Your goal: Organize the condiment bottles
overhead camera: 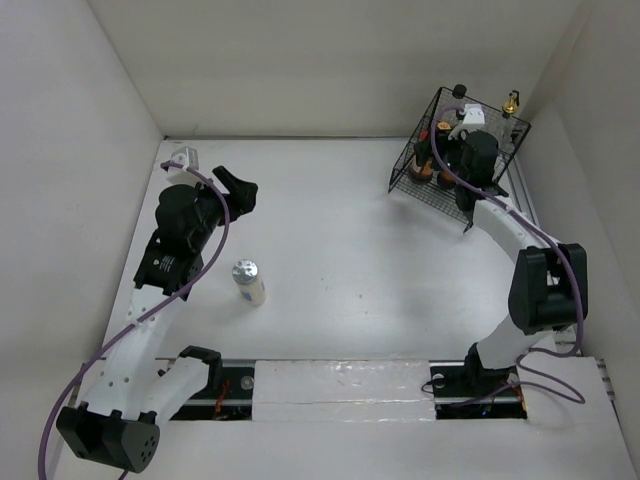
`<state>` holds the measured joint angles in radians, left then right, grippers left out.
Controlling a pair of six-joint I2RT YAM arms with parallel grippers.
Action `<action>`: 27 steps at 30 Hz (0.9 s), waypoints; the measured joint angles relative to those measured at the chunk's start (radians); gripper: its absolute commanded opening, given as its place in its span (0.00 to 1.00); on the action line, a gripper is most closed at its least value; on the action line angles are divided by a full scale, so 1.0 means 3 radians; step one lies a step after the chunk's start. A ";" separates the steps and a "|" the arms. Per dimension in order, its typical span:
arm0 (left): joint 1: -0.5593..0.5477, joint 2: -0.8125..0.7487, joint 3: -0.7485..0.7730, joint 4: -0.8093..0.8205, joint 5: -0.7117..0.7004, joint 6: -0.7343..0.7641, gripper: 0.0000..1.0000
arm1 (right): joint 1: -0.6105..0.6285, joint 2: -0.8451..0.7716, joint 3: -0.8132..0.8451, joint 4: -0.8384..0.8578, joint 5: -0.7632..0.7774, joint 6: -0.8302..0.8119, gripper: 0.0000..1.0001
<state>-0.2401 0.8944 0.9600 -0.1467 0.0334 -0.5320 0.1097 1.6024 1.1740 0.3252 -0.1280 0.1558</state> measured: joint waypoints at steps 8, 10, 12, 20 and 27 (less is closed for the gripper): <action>0.0000 0.0000 0.0000 0.0000 0.0000 0.0000 0.67 | -0.0019 0.0167 0.0053 0.0057 0.0093 -0.0020 0.48; 0.0000 0.0000 0.0000 0.0001 0.0000 -0.0001 0.67 | -0.0019 0.0187 0.0055 0.0093 0.0122 -0.0020 0.47; 0.0000 0.0003 0.0000 0.0000 0.0004 -0.0001 0.67 | -0.0017 0.0212 0.0055 0.0144 0.0170 -0.0019 0.47; 0.0000 0.0024 0.0000 0.0001 0.0037 0.0000 0.67 | 0.0025 0.0359 0.0055 0.0441 0.0456 -0.0071 0.45; 0.0000 0.0031 0.0000 0.0001 0.0038 0.0014 0.67 | 0.0113 0.0566 0.0052 0.0600 0.0579 -0.0093 0.45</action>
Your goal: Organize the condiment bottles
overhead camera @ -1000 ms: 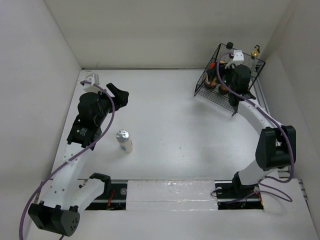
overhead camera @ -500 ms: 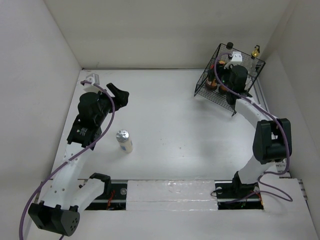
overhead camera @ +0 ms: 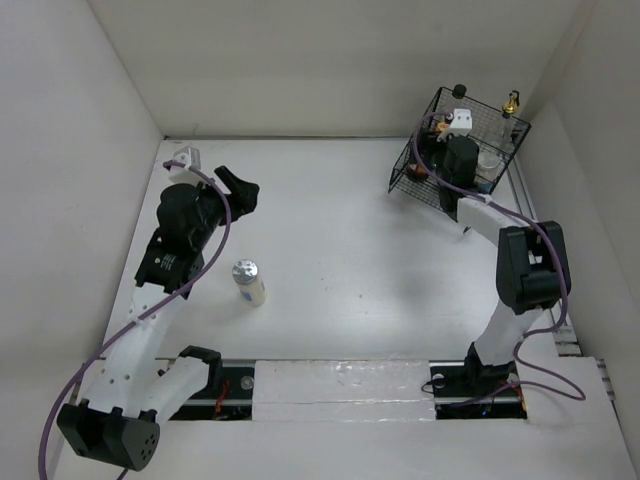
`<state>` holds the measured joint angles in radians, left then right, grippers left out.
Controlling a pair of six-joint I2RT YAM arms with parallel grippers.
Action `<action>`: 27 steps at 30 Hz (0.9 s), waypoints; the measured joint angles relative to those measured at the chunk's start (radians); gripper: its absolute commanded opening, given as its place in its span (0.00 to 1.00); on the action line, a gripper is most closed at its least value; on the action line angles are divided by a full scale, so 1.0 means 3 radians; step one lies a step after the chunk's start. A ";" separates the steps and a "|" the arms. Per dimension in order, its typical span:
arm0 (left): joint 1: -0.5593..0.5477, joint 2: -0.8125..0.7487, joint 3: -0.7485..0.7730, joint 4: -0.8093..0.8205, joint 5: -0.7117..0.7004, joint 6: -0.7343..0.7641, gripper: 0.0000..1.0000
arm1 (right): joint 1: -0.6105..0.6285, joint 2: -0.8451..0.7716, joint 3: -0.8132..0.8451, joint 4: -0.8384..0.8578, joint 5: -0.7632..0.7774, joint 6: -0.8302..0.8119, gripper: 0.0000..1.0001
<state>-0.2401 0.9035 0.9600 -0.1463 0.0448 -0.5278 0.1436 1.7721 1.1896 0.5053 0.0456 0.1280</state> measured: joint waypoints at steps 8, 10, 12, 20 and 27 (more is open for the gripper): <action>0.0000 0.0057 0.0000 0.0017 0.0032 0.0010 0.67 | 0.0159 0.0215 -0.0112 0.0167 0.0093 -0.0004 0.51; 0.0000 0.0062 0.0000 0.0023 0.0041 0.0010 0.67 | 0.0200 0.0258 -0.0144 0.0167 0.0155 -0.0009 0.58; 0.0000 0.0062 0.0000 0.0025 0.0052 0.0010 0.67 | 0.0214 0.0280 -0.0158 0.0214 0.0214 -0.0003 0.63; 0.0000 0.0062 0.0000 0.0028 0.0094 0.0011 0.67 | 0.0251 0.0245 -0.0202 0.0270 0.0338 0.0034 0.92; 0.0000 0.0062 0.0000 0.0028 0.0111 0.0011 0.67 | 0.0285 -0.0209 -0.0175 0.0172 0.0328 0.0039 1.00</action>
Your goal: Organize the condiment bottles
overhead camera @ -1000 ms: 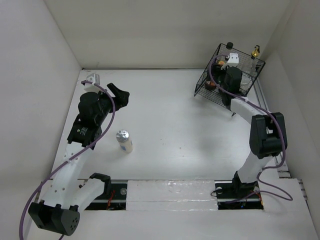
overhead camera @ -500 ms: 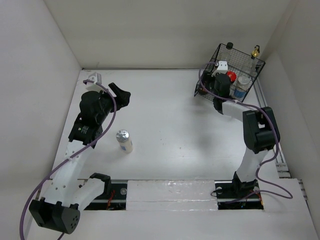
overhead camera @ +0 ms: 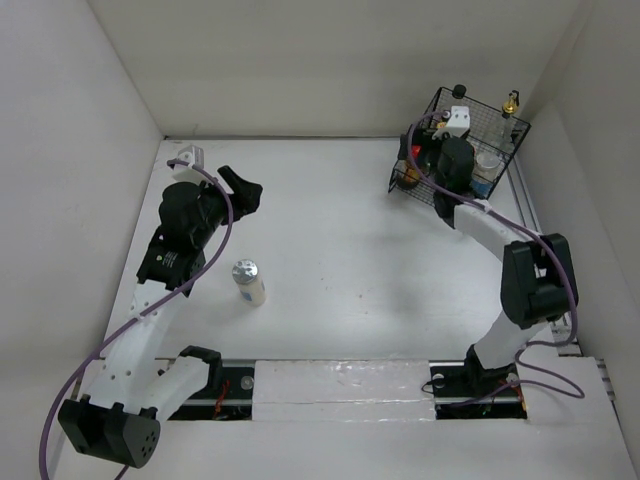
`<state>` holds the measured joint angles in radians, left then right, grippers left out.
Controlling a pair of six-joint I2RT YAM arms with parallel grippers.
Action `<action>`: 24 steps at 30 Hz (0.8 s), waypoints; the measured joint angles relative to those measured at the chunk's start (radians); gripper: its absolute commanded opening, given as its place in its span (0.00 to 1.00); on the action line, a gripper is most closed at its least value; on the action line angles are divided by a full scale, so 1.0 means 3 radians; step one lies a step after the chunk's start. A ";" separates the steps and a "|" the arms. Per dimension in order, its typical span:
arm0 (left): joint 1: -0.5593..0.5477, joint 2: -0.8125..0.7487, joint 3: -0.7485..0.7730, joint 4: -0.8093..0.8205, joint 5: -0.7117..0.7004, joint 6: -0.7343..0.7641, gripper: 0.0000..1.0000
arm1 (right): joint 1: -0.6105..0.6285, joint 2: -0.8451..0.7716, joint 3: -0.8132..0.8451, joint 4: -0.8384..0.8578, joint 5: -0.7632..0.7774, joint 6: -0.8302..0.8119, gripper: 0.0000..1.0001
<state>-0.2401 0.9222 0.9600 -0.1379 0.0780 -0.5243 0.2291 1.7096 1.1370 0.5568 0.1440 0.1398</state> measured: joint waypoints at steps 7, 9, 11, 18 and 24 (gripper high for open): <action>0.0000 -0.0009 0.0000 0.0000 -0.0022 0.0000 0.67 | 0.0113 -0.0420 0.0065 -0.0122 -0.0312 -0.0017 0.78; 0.0000 -0.0032 0.0000 -0.0001 -0.0056 -0.0003 0.66 | 0.0256 -0.0463 0.0062 -0.0146 -0.0458 -0.0058 0.60; 0.0000 -0.0075 0.0000 -0.0003 -0.0102 -0.0001 0.64 | 0.0458 -0.0465 0.0062 -0.0201 -0.0637 -0.0154 0.36; 0.0000 -0.0352 0.0000 -0.0005 -0.0423 -0.0046 0.63 | 0.1353 -0.0264 0.0062 -0.0389 -0.1658 -0.0286 0.86; 0.0000 -0.0537 0.0000 -0.0056 -0.0771 -0.0123 0.62 | 0.2149 0.0118 0.0215 -0.0687 -0.2019 -0.0640 1.00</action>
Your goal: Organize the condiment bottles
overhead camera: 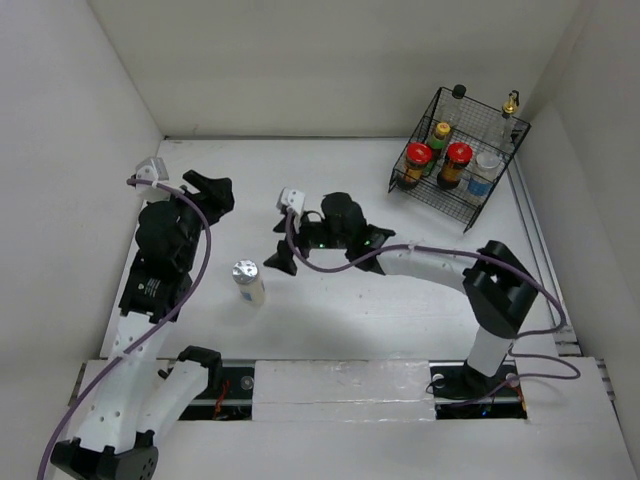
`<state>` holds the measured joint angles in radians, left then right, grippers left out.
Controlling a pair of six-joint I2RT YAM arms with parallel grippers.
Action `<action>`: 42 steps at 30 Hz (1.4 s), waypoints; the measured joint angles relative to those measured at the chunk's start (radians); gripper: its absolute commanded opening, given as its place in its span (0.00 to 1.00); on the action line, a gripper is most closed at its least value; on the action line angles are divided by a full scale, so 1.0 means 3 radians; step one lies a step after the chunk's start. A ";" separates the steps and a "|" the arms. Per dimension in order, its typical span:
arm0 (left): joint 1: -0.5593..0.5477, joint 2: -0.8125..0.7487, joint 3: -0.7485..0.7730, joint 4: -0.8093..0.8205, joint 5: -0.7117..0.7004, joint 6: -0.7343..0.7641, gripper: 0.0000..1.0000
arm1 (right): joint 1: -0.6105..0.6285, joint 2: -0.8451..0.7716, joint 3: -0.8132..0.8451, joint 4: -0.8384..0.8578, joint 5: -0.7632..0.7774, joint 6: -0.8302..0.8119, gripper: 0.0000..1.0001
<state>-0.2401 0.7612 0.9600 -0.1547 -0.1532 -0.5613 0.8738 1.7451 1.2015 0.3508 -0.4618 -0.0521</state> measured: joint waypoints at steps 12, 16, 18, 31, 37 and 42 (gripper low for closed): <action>0.0000 -0.0085 0.0000 -0.0050 -0.0142 -0.0046 0.62 | 0.0336 0.0613 0.0661 -0.0352 -0.0323 -0.0264 1.00; 0.0000 -0.0078 0.0000 -0.0051 -0.0139 -0.0045 0.62 | 0.0437 0.0885 0.0886 -0.0430 -0.0398 -0.0284 1.00; 0.0000 -0.0080 0.0000 -0.0050 -0.0139 -0.0045 0.62 | 0.0482 0.0985 0.0960 -0.0483 -0.0412 -0.0291 1.00; 0.0000 -0.0079 0.0000 -0.0051 -0.0121 -0.0045 0.62 | 0.0556 0.1064 0.0858 -0.0338 -0.0223 -0.0178 0.45; 0.0000 -0.0065 0.0000 -0.0048 -0.0069 -0.0042 0.63 | 0.0215 0.0304 0.0020 0.0000 -0.0131 0.0286 0.43; 0.0000 -0.0014 0.0000 -0.0009 0.0112 -0.0011 0.63 | -0.0688 -0.0961 -0.0552 0.0114 0.0566 0.0542 0.42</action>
<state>-0.2401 0.7570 0.9600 -0.1574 -0.1196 -0.5648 0.6674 1.4567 1.0359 0.3851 -0.2920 0.1104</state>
